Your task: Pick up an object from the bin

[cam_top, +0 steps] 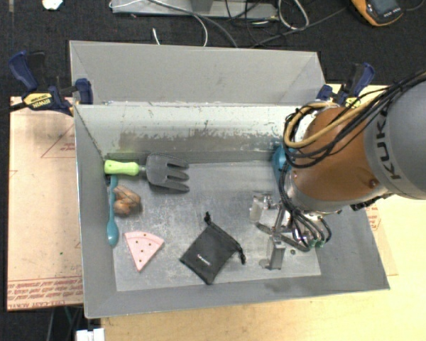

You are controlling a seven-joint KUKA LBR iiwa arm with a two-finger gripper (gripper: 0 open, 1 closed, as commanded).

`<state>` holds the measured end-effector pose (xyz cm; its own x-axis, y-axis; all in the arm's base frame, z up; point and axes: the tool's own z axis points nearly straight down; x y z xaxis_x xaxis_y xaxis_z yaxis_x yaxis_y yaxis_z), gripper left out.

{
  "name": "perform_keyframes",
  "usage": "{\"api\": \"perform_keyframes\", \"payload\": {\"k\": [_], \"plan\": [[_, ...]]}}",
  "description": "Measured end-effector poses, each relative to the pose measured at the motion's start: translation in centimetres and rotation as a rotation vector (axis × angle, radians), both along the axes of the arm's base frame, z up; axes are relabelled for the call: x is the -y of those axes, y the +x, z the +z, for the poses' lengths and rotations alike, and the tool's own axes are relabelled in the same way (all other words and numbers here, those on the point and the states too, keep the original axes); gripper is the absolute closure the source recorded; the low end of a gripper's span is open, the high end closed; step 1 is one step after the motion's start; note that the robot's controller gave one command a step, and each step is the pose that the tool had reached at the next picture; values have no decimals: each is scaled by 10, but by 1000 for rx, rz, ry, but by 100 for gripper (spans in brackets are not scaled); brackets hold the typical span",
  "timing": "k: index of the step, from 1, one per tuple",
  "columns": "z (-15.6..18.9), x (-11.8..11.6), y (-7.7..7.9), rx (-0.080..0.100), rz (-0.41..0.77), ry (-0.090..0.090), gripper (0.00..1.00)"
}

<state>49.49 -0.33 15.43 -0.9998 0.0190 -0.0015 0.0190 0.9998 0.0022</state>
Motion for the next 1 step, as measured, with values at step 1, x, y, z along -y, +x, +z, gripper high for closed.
{"api": "perform_keyframes", "payload": {"k": [1], "plan": [[-20, -52, 24, 10, 97, 3, 0]]}}
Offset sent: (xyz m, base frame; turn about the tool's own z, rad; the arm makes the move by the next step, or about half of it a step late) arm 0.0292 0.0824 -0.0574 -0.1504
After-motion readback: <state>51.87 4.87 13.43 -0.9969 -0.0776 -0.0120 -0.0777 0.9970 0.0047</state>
